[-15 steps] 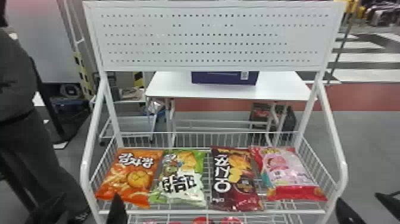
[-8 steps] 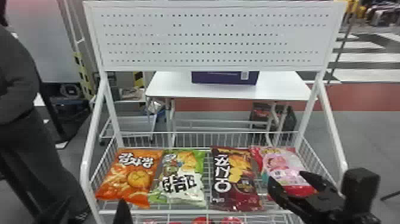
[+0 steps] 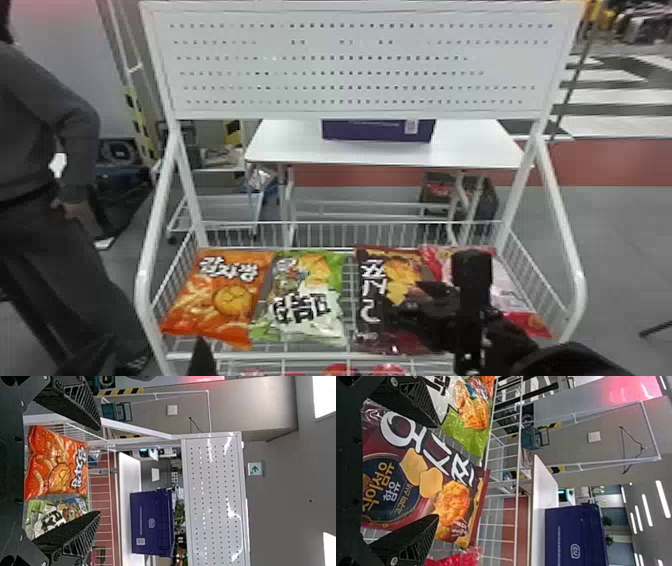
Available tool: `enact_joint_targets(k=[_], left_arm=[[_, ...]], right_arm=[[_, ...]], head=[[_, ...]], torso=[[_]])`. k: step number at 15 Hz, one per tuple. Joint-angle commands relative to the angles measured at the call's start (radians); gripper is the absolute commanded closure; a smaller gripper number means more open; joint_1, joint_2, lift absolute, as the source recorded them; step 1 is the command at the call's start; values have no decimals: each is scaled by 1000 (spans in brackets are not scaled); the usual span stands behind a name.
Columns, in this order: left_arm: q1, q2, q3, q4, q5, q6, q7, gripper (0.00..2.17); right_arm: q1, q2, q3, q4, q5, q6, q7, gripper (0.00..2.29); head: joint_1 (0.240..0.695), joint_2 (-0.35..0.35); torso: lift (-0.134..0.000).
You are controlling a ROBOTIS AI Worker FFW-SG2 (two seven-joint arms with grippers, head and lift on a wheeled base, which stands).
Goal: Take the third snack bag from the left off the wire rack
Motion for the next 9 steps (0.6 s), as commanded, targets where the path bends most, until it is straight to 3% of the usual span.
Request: enact_joint_targets(k=[1, 3, 8, 9], left_arm=[[-5, 0, 0, 7, 2, -1, 0, 137], [-10, -2, 0, 11, 5, -1, 0, 137], [-14, 0, 2, 11, 8, 2, 0, 137], [-14, 0, 2, 10, 8, 2, 0, 137]], right_arm=[[-41, 14, 25, 52, 17, 46, 7, 93], [-59, 15, 32, 63, 18, 110, 18, 367], [-57, 14, 21, 38, 12, 187, 22, 2013], [-56, 14, 21, 28, 9, 193, 22, 2115]], head=[[499, 0], [499, 0], [499, 0], [499, 0]], torso=[[0], [0], [0], [0]])
